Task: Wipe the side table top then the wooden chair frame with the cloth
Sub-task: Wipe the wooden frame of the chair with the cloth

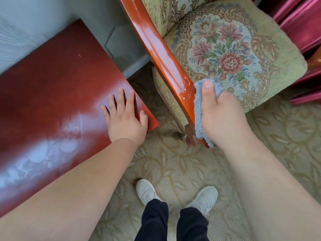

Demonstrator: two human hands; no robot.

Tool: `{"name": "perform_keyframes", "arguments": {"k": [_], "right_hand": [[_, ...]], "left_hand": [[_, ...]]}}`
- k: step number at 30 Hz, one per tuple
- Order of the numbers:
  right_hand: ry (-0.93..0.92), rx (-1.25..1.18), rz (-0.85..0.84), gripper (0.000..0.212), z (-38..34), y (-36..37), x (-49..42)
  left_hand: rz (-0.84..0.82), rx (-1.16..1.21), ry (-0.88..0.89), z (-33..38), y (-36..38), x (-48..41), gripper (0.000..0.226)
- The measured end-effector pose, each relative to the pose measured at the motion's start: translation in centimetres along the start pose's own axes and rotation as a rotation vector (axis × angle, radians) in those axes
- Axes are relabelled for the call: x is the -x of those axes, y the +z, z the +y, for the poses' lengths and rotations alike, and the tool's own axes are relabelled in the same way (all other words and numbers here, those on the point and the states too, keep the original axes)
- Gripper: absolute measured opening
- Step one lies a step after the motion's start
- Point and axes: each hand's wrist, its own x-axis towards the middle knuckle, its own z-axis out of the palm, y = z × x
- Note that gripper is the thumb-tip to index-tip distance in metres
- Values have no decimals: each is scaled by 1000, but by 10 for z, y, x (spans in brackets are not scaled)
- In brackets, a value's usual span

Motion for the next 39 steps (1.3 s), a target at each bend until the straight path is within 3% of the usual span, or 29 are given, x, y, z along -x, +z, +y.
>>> {"name": "perform_keyframes", "arguments": {"k": [3,7,11,15,21,25,32,35,39], "right_hand": [[-196,14,111,29,15,9,30],[-360,290,232,66,42,34,65],[-478,529,337,68,29,40,42],[-416,676,375,66,-8,50,8],[-419,423,329,69,20,35,37],[-393,453,324,73,45,32,60],[-338,511,363,60,-10,41,21],[-311,505,377,67,-7,45,19],[-429,354,341,73,33,35,52]], "left_hand": [[1,-5,0,0,1,0,73],[6,-3,-4,-1,1,-1,73],[3,9,-10,0,-1,-1,75],[11,10,-10,0,-1,1,74],[-1,9,-7,0,0,0,74],[7,4,-10,0,-1,-1,74],[19,15,-8,-1,3,2,73],[7,11,-9,1,3,2,73],[2,14,-8,1,1,1,74]]}}
